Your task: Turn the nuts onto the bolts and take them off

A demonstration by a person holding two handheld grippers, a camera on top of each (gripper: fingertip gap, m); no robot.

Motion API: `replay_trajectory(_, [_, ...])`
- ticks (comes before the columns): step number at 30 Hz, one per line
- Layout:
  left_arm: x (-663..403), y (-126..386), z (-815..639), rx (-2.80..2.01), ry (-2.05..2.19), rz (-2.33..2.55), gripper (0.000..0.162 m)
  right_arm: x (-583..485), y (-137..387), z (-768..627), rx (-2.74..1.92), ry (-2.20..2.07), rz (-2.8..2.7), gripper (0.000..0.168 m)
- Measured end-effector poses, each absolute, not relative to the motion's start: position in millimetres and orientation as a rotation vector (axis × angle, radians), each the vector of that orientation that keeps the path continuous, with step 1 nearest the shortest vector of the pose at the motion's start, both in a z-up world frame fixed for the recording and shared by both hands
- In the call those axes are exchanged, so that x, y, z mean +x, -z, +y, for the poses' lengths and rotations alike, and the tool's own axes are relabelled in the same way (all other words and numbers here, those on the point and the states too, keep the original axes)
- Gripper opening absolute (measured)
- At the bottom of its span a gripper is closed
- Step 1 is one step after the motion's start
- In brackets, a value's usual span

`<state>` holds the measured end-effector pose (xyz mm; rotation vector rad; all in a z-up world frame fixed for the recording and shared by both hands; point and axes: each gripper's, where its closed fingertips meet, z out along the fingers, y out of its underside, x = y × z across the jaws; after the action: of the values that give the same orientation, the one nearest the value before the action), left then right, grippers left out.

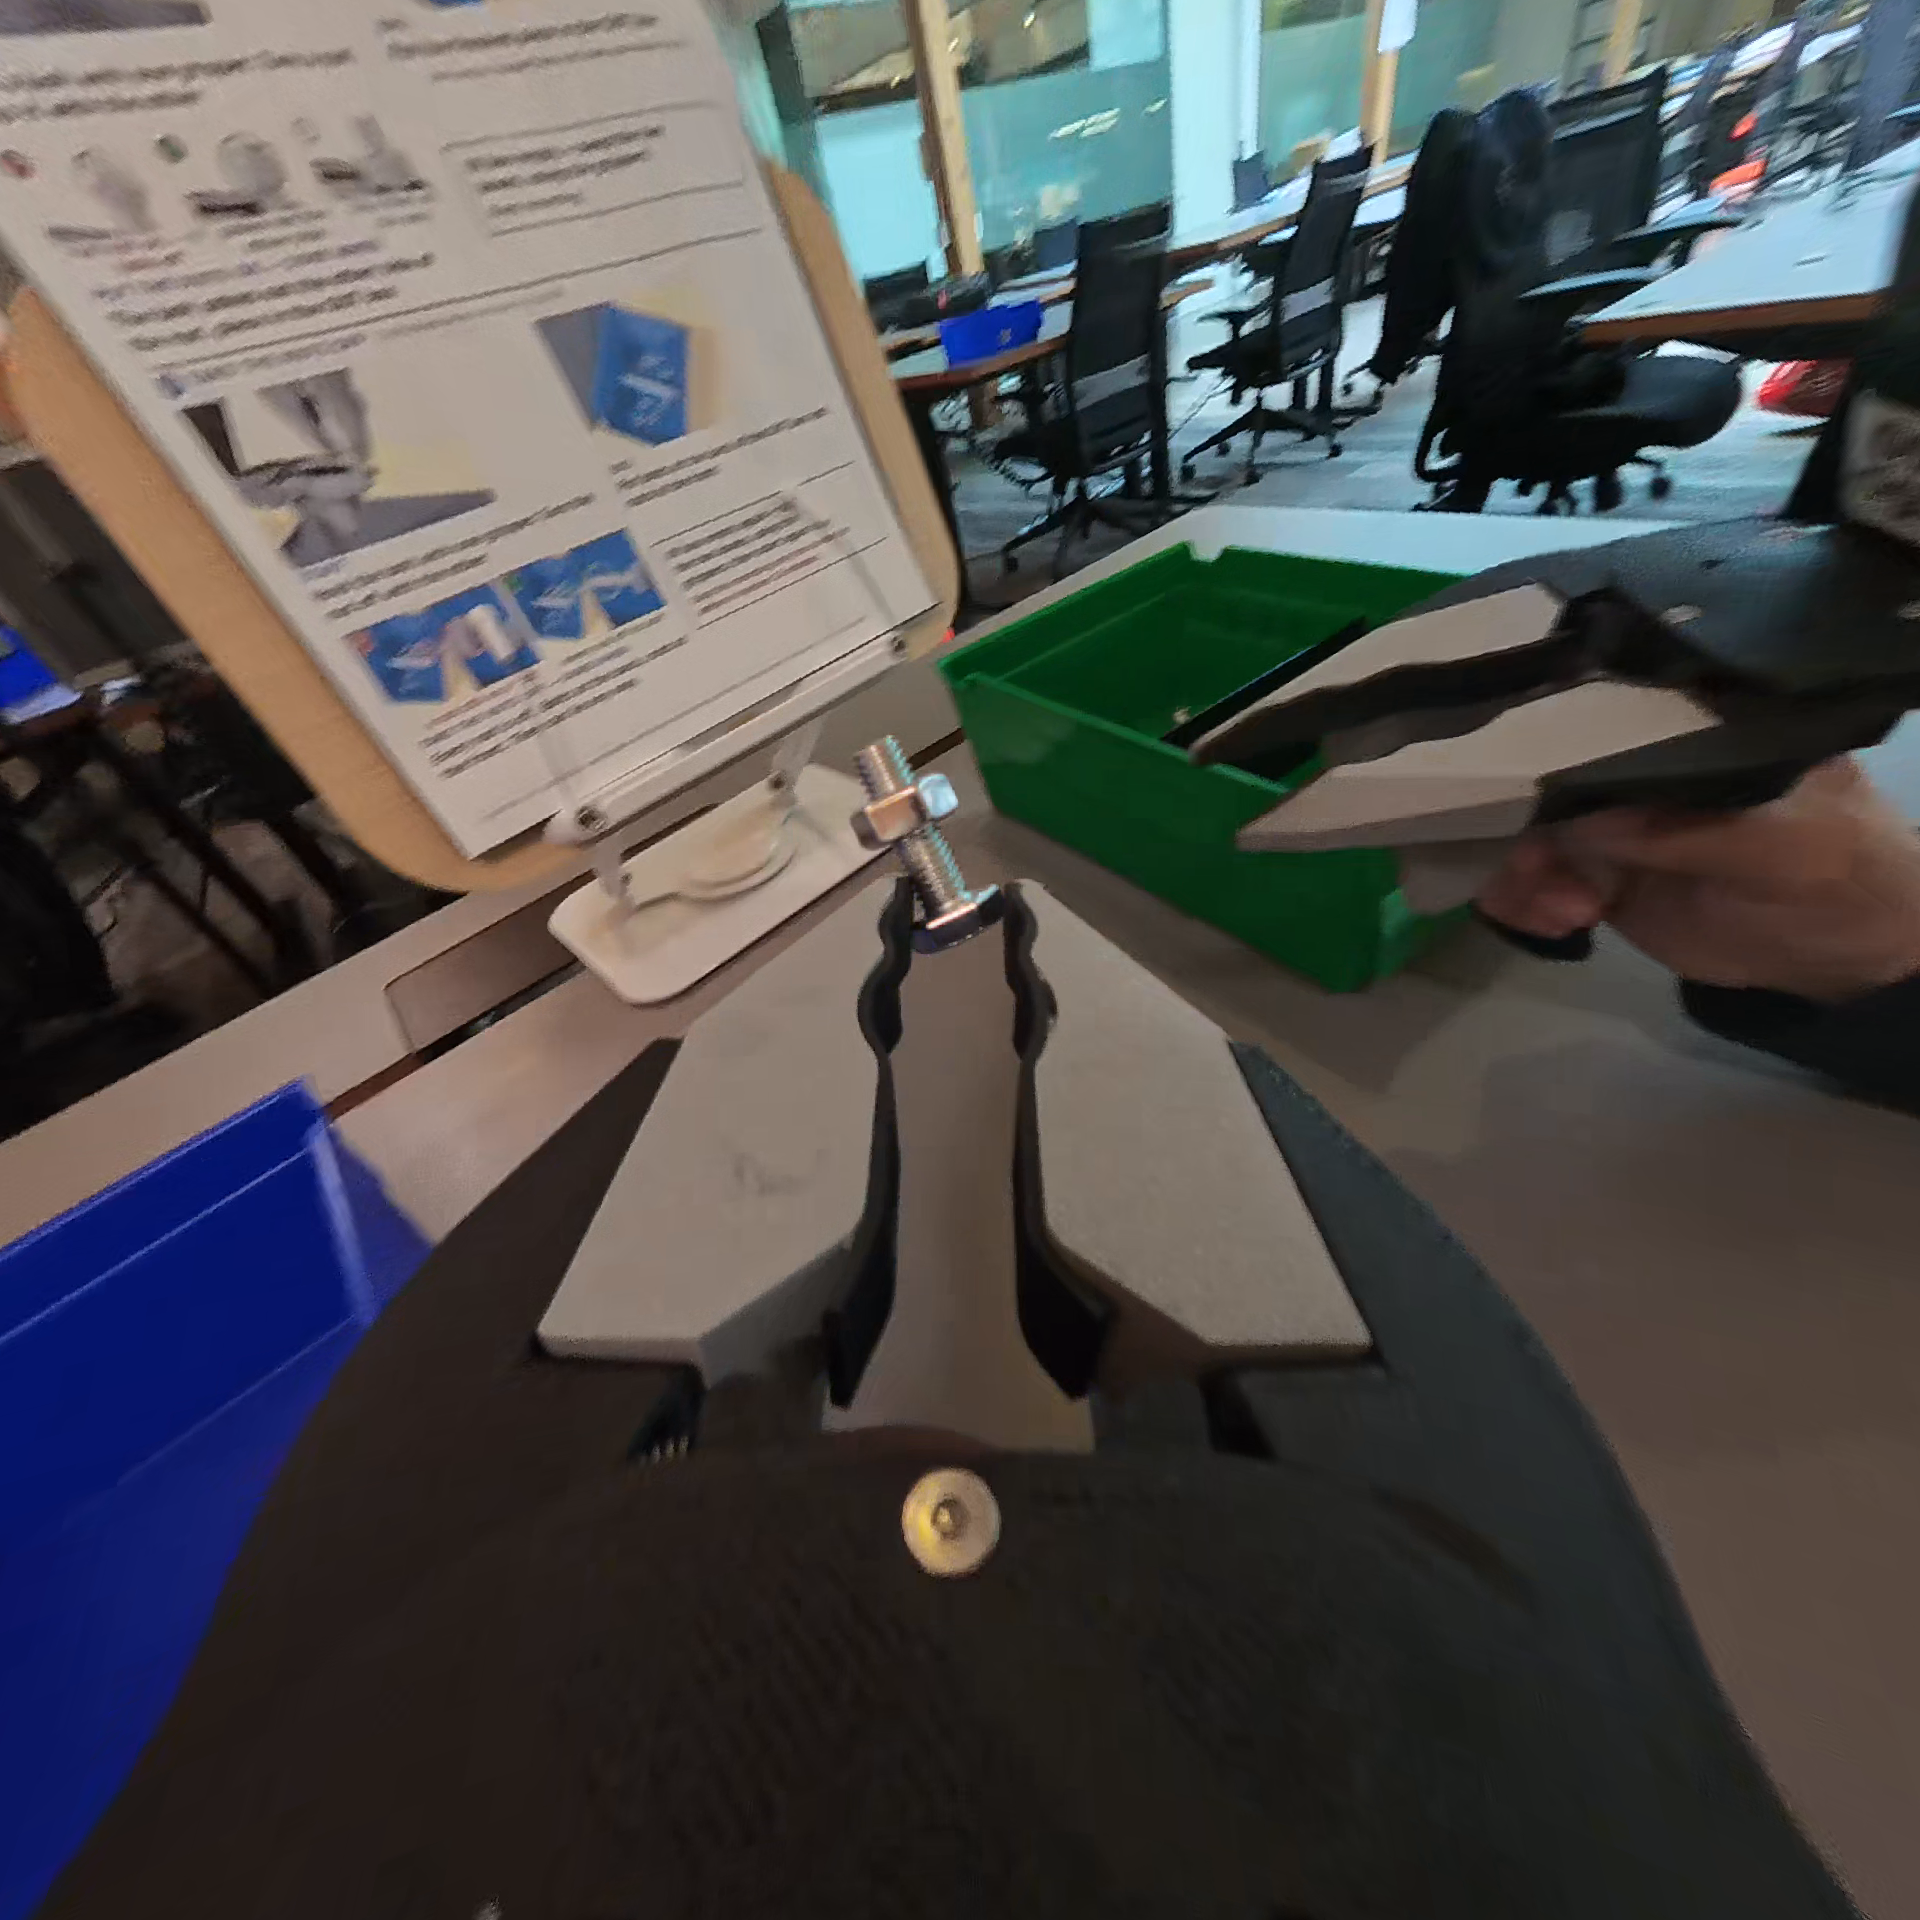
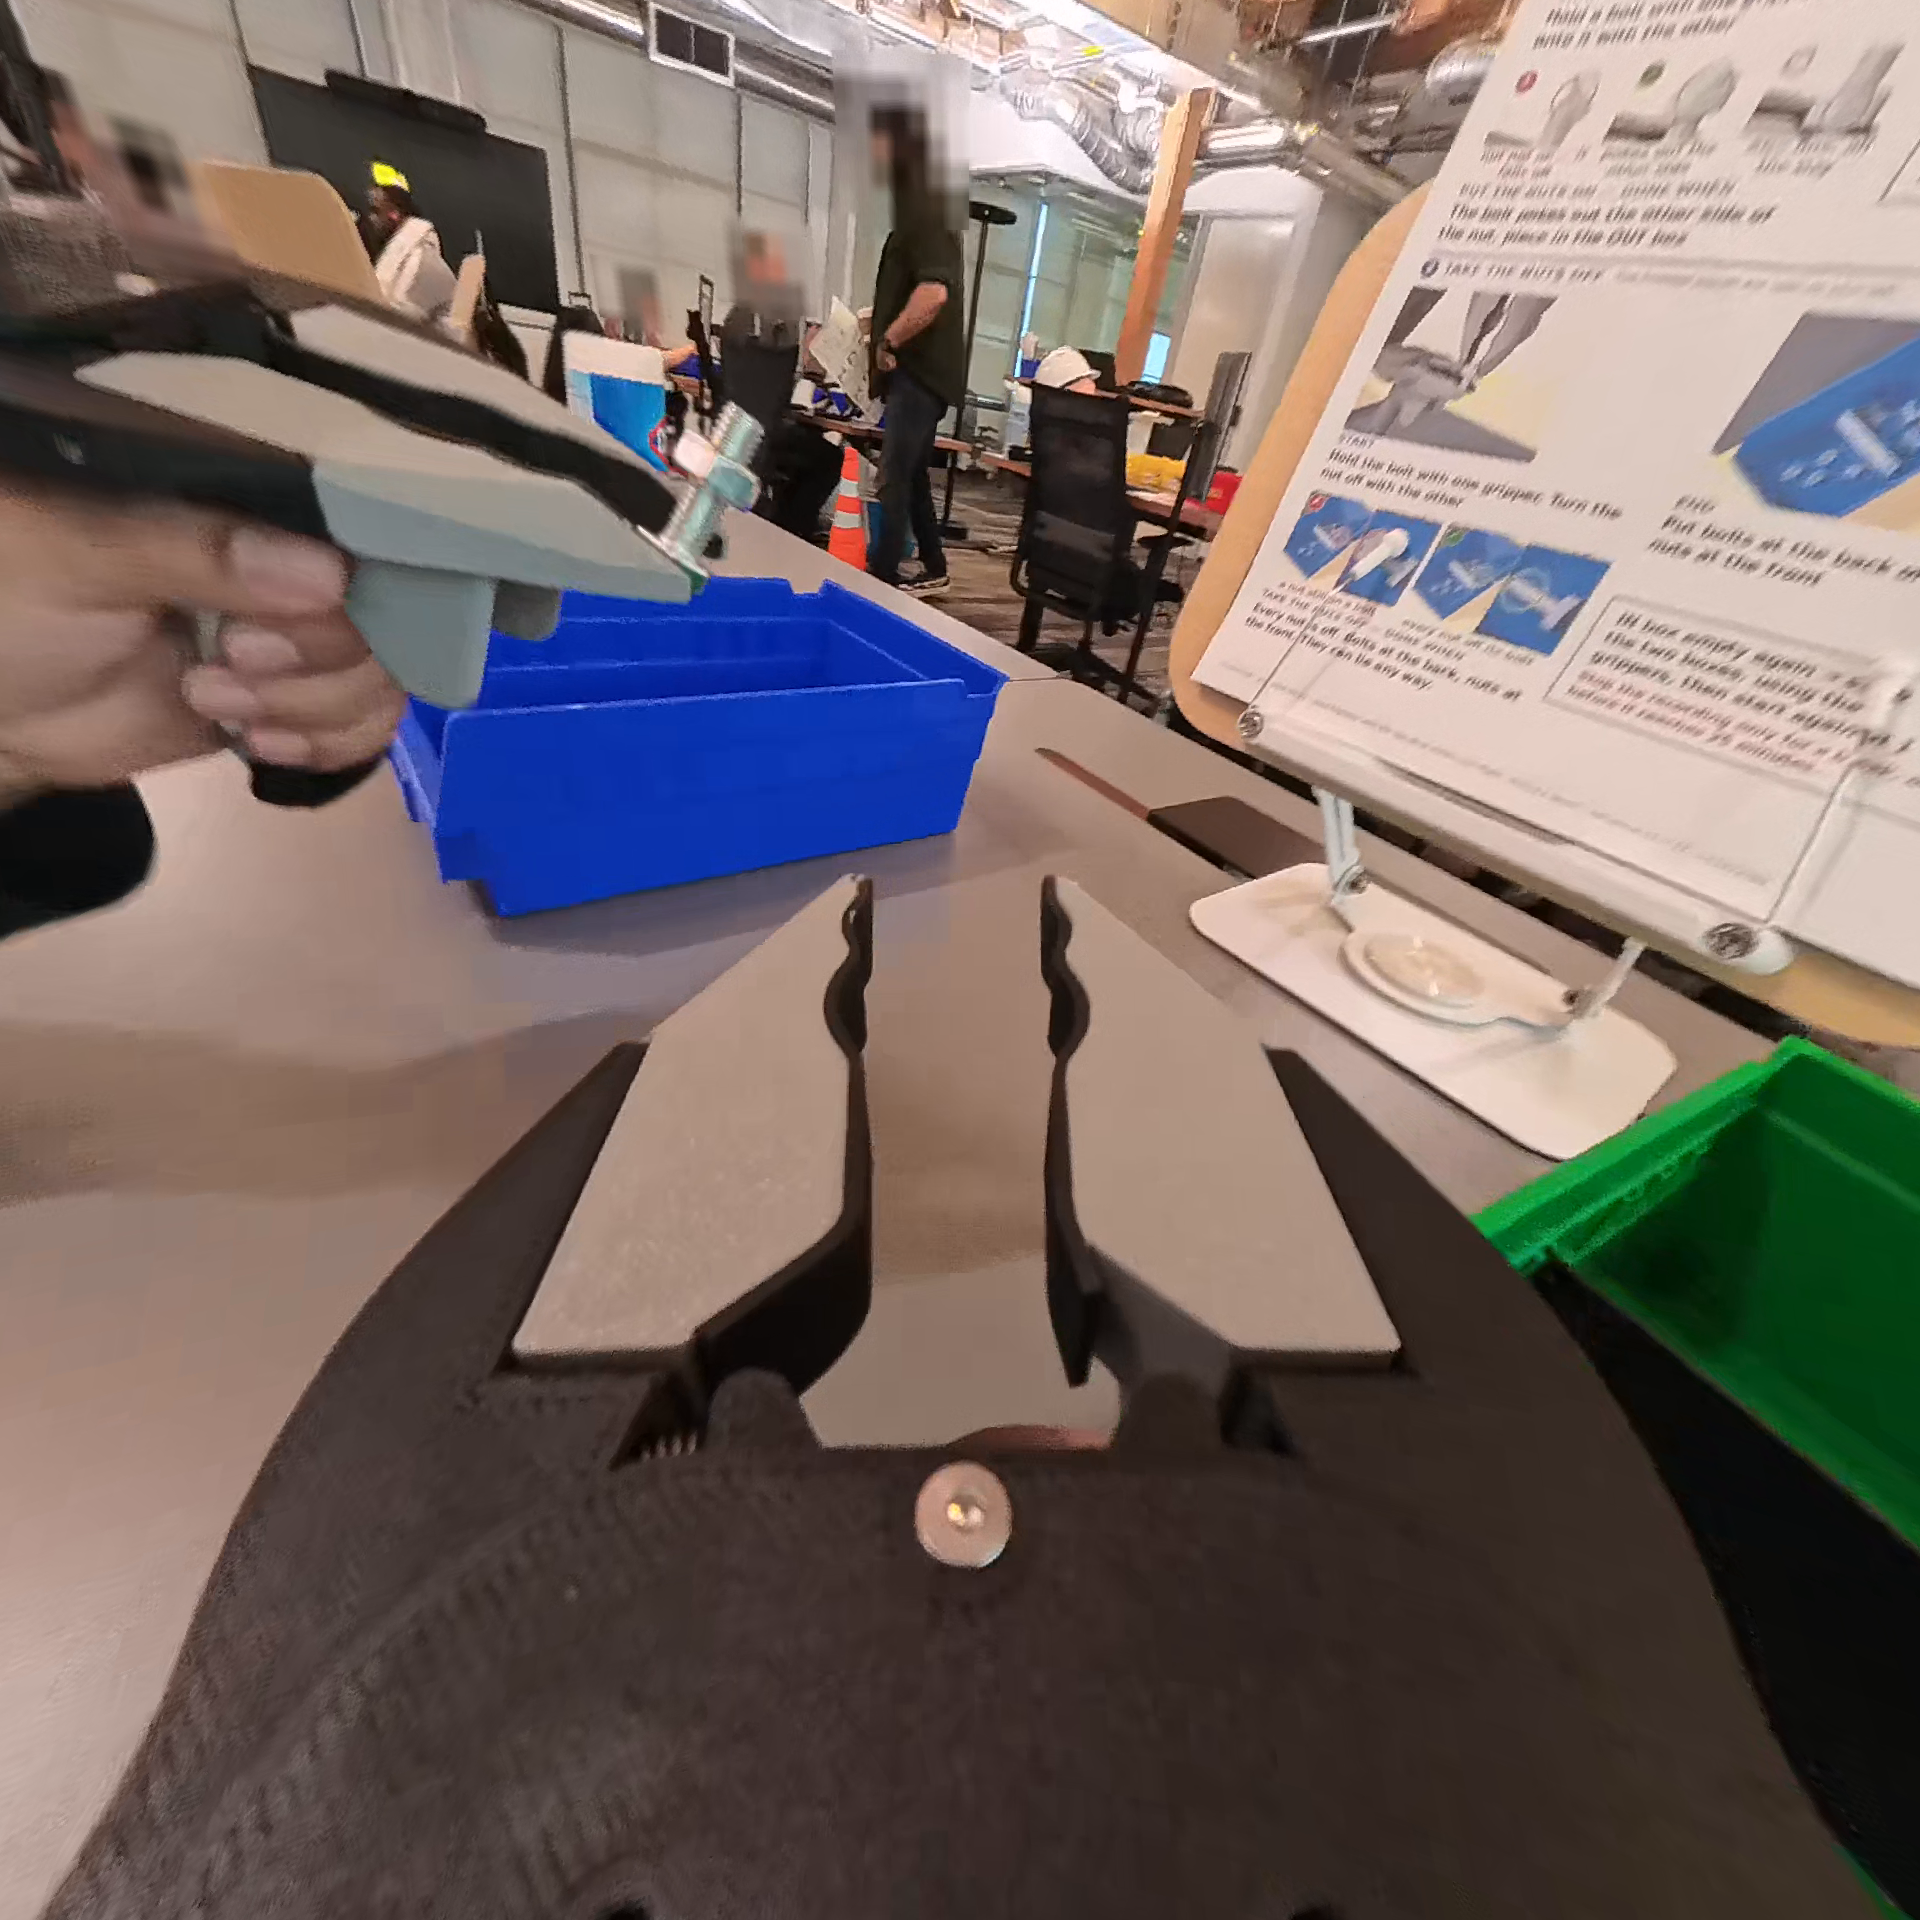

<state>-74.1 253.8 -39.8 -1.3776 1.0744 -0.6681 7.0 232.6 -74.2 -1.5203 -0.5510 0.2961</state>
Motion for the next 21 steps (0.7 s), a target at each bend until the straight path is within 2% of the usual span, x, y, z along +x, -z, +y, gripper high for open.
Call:
replay_trajectory(8, [-17.0, 72.7, 235.3, -1.181, 0.889, 1.208, 0.014, 21.2, 66.5, 234.5, -1.521, -0.508, -0.419, 0.032])
replay_trajectory(21, [-10.3, 102.4, 226.8, -1.072, 0.981, 1.263, 0.014, -11.6, 81.8, 232.0, -1.585, -0.756, -0.426, 0.041])
